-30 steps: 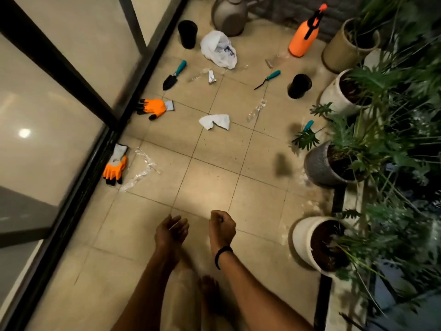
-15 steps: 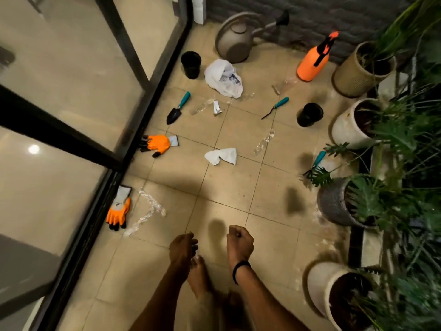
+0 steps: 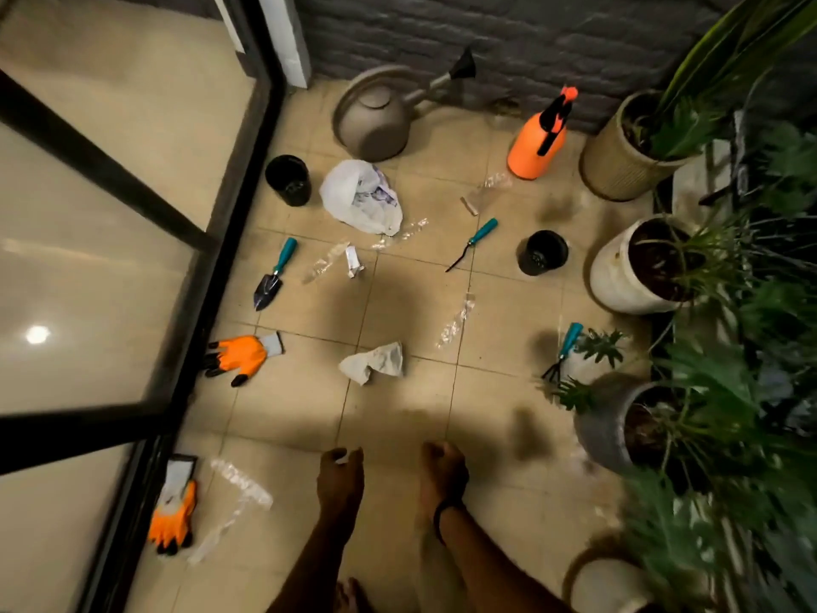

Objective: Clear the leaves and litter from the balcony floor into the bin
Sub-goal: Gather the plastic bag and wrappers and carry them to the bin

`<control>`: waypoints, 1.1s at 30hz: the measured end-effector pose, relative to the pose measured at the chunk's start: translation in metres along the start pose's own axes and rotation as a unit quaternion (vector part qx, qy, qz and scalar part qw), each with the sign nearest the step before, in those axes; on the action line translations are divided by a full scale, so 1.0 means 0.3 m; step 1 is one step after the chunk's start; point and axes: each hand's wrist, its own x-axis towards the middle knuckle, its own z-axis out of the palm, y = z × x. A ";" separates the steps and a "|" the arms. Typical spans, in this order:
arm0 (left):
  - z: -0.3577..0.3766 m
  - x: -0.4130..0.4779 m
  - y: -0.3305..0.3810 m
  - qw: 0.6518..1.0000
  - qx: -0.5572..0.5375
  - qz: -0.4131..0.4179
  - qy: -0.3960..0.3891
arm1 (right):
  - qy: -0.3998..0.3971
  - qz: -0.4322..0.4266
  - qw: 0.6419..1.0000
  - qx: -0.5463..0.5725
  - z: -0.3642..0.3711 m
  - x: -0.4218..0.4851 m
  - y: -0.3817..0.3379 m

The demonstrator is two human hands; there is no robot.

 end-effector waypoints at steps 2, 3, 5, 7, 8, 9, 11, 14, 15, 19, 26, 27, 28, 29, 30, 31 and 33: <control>0.074 0.042 0.097 1.000 -0.001 -0.008 0.007 | -0.018 -0.003 1.000 -0.011 -0.090 0.008 -0.150; 0.112 0.060 0.163 1.000 0.003 0.009 0.011 | -0.025 -0.001 1.000 -0.008 -0.113 0.049 -0.203; 0.168 0.080 0.277 0.999 0.004 0.031 0.006 | -0.026 0.022 0.999 0.011 -0.145 0.122 -0.294; 0.218 0.119 0.369 0.999 0.012 0.043 -0.009 | -0.028 0.041 0.999 0.014 -0.161 0.209 -0.381; 0.245 0.154 0.406 0.999 0.014 0.046 -0.021 | -0.030 0.054 0.998 0.020 -0.163 0.254 -0.426; 0.268 0.182 0.442 0.998 0.020 0.049 -0.024 | -0.028 0.059 0.997 0.030 -0.156 0.306 -0.452; 0.311 0.264 0.488 0.997 0.044 0.055 -0.023 | -0.028 0.074 0.996 0.040 -0.139 0.423 -0.500; 0.369 0.428 0.572 0.993 0.089 0.072 -0.021 | -0.037 0.090 0.994 0.042 -0.070 0.662 -0.536; 0.382 0.475 0.608 0.992 0.101 0.074 -0.015 | -0.032 0.089 0.995 0.034 -0.076 0.705 -0.581; 0.449 0.736 0.679 0.987 0.133 0.093 0.011 | -0.018 0.098 0.995 0.030 -0.010 0.919 -0.627; 0.595 1.217 0.800 0.955 0.218 0.161 0.118 | 0.046 0.099 0.993 -0.038 0.221 1.306 -0.594; 0.617 1.272 0.825 0.948 0.228 0.176 0.136 | 0.056 0.083 0.993 -0.056 0.263 1.356 -0.575; 0.643 1.338 0.843 0.940 0.240 0.193 0.150 | 0.066 0.068 0.991 -0.092 0.304 1.397 -0.559; 0.665 1.392 0.860 0.930 0.251 0.210 0.164 | 0.087 0.060 0.987 -0.122 0.335 1.424 -0.535; 0.681 1.436 0.879 0.921 0.267 0.223 0.175 | 0.117 0.046 0.983 -0.135 0.354 1.434 -0.515; 0.698 1.486 0.882 0.912 0.286 0.232 0.180 | 0.149 0.003 0.977 -0.150 0.379 1.448 -0.485; 0.715 1.558 0.885 0.902 0.317 0.238 0.170 | 0.184 -0.117 0.965 -0.148 0.412 1.448 -0.430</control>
